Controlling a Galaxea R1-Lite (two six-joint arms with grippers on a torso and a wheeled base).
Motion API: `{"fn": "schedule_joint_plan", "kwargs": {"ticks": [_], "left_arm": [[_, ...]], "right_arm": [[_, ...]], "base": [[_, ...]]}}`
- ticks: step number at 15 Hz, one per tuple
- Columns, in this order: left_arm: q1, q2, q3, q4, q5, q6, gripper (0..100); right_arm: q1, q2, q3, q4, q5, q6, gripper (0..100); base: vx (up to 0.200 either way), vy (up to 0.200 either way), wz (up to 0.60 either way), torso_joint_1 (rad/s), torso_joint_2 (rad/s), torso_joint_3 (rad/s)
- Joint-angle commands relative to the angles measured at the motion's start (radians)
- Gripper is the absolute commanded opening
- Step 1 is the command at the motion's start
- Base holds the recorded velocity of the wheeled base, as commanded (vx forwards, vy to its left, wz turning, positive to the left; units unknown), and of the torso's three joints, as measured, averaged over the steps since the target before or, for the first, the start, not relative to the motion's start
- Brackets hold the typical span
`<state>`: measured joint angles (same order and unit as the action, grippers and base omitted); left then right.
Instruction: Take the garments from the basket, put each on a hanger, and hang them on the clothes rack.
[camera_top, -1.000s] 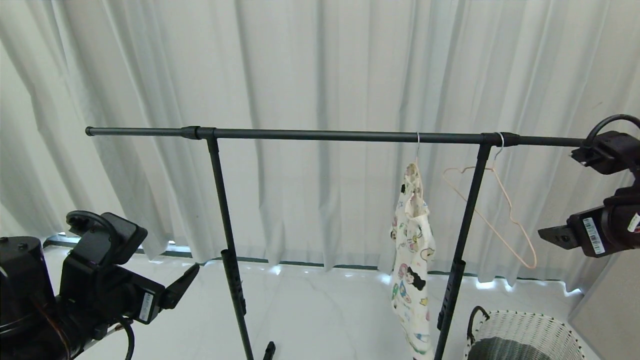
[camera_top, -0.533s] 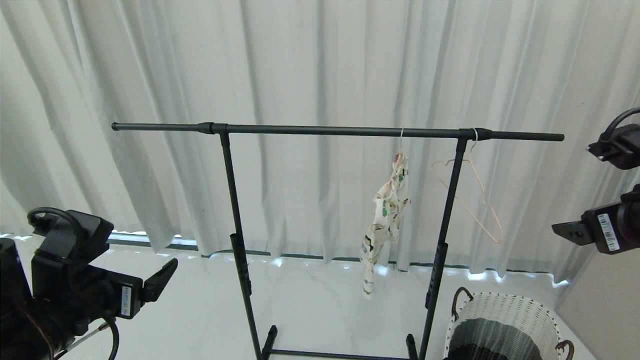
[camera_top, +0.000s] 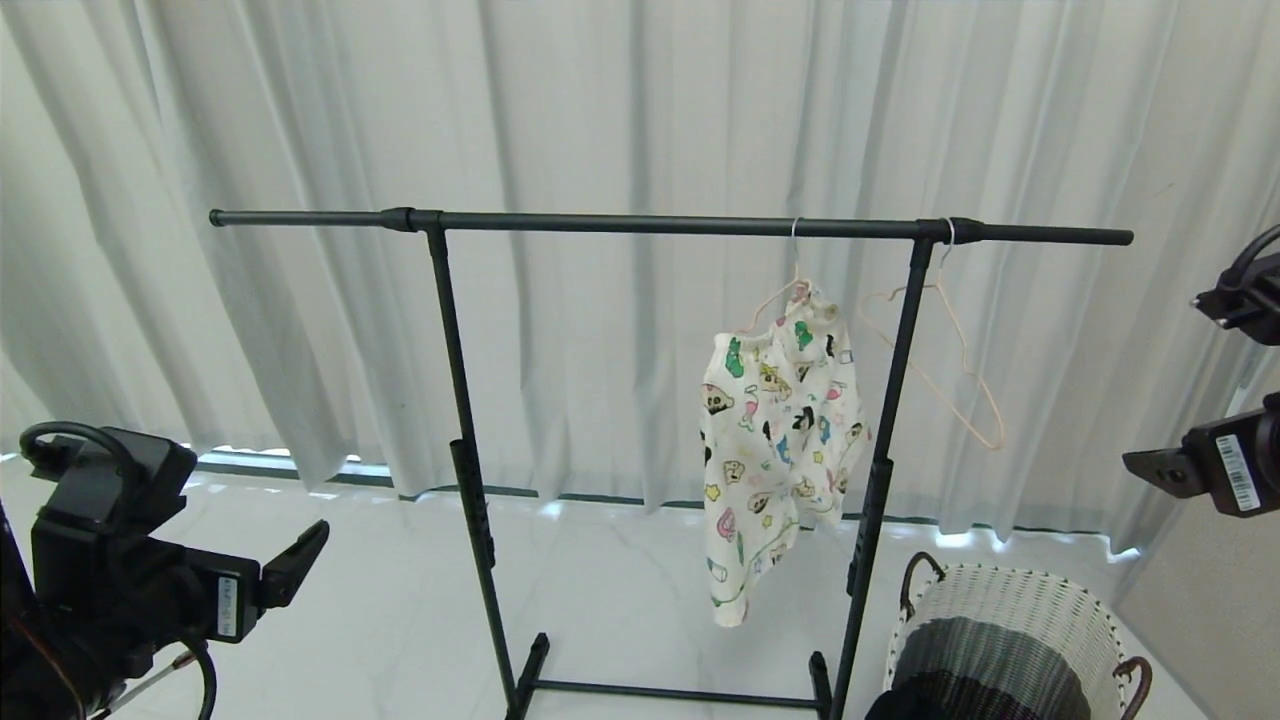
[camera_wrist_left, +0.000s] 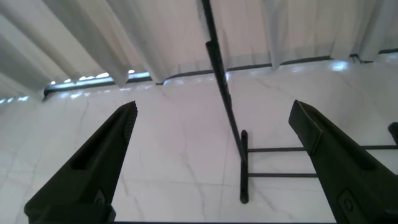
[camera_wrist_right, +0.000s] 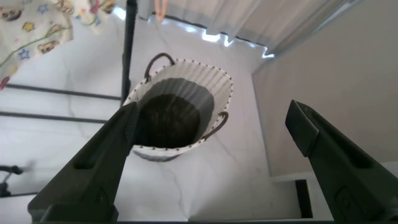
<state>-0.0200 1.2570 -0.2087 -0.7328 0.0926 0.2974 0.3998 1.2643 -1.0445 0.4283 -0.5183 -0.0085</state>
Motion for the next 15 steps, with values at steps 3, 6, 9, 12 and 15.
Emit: {"fn": "schedule_joint_plan", "kwargs": {"ticks": [3,6,9,12,15], "left_arm": [[0.029,-0.002,-0.006,0.000,0.001,-0.043,100],[0.020,-0.002,-0.004,0.000,0.053,-0.147,100],[-0.017,-0.004,0.019,0.000,0.059,-0.224,100],[-0.095,-0.001,0.112,0.000,0.065,-0.221,100],[-0.120,0.015,0.120,0.001,0.087,-0.221,100]], "right_arm": [[-0.001,-0.062,0.077,0.000,-0.008,-0.002,100],[-0.007,-0.085,0.130,0.001,-0.016,-0.002,100],[-0.029,-0.092,0.159,0.001,-0.023,-0.002,100],[-0.036,-0.103,0.185,0.000,-0.023,-0.002,100],[-0.045,-0.101,0.190,0.000,-0.023,-0.002,100]], "base": [[0.000,0.000,0.00,-0.211,0.50,0.277],[0.000,0.000,0.00,-0.204,0.49,0.282],[0.000,0.000,0.00,-0.193,0.47,0.286],[0.000,0.000,0.00,-0.173,0.46,0.290],[0.000,0.000,0.00,-0.159,0.46,0.305]]}}
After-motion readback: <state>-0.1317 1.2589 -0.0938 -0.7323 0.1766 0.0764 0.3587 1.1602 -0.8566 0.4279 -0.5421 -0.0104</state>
